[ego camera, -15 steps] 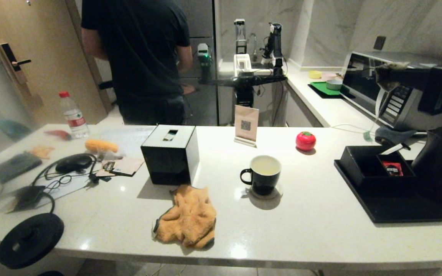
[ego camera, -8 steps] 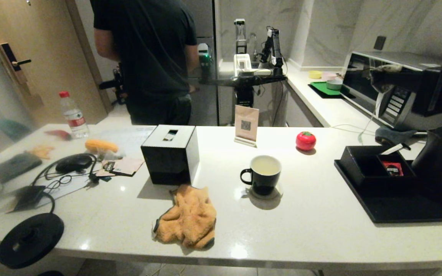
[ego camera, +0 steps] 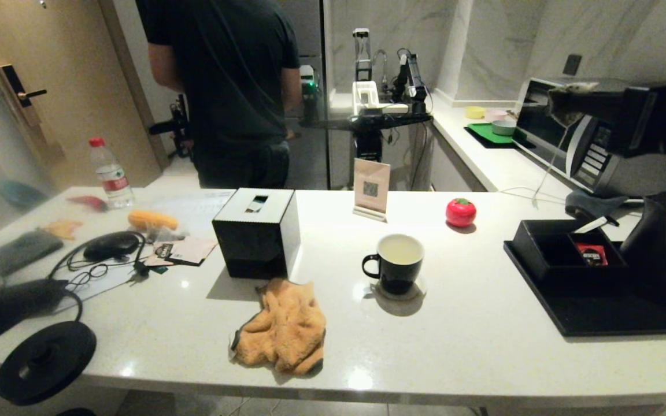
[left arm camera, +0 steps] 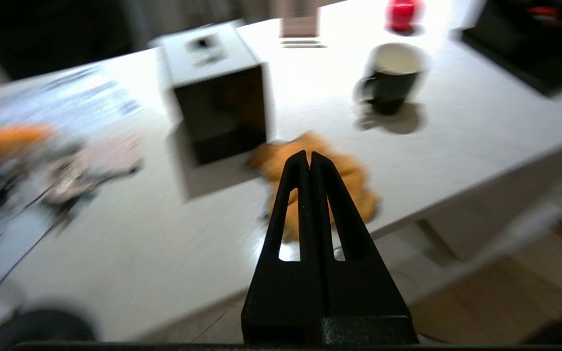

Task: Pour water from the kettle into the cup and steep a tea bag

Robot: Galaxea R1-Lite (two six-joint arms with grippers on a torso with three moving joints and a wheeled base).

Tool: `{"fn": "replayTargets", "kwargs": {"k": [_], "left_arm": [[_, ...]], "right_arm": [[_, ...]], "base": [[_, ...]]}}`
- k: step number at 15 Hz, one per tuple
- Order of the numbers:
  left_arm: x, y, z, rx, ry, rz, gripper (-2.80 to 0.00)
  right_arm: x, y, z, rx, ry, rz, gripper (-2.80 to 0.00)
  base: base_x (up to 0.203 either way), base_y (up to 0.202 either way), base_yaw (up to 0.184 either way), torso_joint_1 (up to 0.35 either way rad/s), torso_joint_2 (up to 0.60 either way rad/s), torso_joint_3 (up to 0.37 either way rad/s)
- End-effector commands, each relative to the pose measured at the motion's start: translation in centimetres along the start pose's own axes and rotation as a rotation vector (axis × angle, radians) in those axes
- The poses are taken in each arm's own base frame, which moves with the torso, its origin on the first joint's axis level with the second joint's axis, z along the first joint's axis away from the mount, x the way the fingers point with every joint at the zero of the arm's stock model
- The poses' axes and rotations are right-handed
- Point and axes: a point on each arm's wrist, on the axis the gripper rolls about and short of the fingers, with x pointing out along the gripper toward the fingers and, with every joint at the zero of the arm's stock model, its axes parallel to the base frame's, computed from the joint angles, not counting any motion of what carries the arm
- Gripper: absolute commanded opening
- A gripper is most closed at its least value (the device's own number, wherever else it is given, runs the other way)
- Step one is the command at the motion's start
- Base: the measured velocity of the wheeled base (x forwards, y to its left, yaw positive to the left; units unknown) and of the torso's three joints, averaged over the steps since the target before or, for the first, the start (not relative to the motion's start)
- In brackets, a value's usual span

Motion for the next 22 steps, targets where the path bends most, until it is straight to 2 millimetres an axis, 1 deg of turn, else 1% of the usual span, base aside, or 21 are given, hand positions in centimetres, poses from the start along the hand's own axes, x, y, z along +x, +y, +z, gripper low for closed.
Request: {"fn": "replayTargets", "kwargs": {"k": [1, 4, 7, 10, 12, 14, 15, 17, 19, 22], "left_arm": [[3.7, 0.2, 1.7, 0.000, 0.072, -0.113, -2.80], [7.7, -0.3, 3.5, 0.015, 0.092, -0.207, -2.80], [12.1, -1.3, 4.3, 0.036, 0.080, -0.287, -2.80], [15.8, -3.2, 4.3, 0.056, 0.051, -0.373, -2.80], [18.1, -4.3, 4.0, 0.066, 0.022, -0.412, -2.80], [19.7, -5.2, 3.5, 0.066, 0.011, -0.440, -2.80], [20.4, -5.7, 3.4, 0.057, 0.006, -0.453, 0.00], [21.4, -6.5, 3.3, 0.051, 0.004, -0.475, 0.00], [21.7, -7.1, 3.3, 0.055, 0.009, -0.494, 0.00], [22.0, -7.2, 2.9, 0.056, 0.022, -0.498, 0.00]], "right_arm": [[1.1, 0.2, 0.0, -0.006, 0.008, 0.002, -2.80], [1.8, 0.6, 0.7, 0.001, -0.022, 0.014, -2.80], [2.6, 0.8, 1.2, 0.003, -0.034, 0.017, -2.80], [3.1, 1.6, 1.5, 0.005, -0.043, 0.046, -2.80], [3.4, 2.4, 1.6, 0.006, -0.045, 0.072, -2.80], [3.5, 2.9, 1.5, 0.005, -0.041, 0.092, -2.80], [3.6, 3.2, 1.4, 0.005, -0.039, 0.101, -2.80], [3.8, 3.5, 1.5, 0.012, -0.064, 0.110, -2.80], [4.2, 3.8, 1.1, 0.011, -0.056, 0.115, -2.80], [4.8, 4.3, 0.8, 0.011, -0.044, 0.132, -2.80]], "base": [[0.000, 0.000, 0.000, 0.000, 0.00, 0.000], [0.000, 0.000, 0.000, 0.000, 0.00, 0.000], [0.000, 0.000, 0.000, 0.000, 0.00, 0.000], [0.000, 0.000, 0.000, 0.000, 0.00, 0.000], [0.000, 0.000, 0.000, 0.000, 0.00, 0.000], [0.000, 0.000, 0.000, 0.000, 0.00, 0.000], [0.000, 0.000, 0.000, 0.000, 0.00, 0.000], [0.000, 0.000, 0.000, 0.000, 0.00, 0.000], [0.000, 0.000, 0.000, 0.000, 0.00, 0.000], [0.000, 0.000, 0.000, 0.000, 0.00, 0.000]]}}
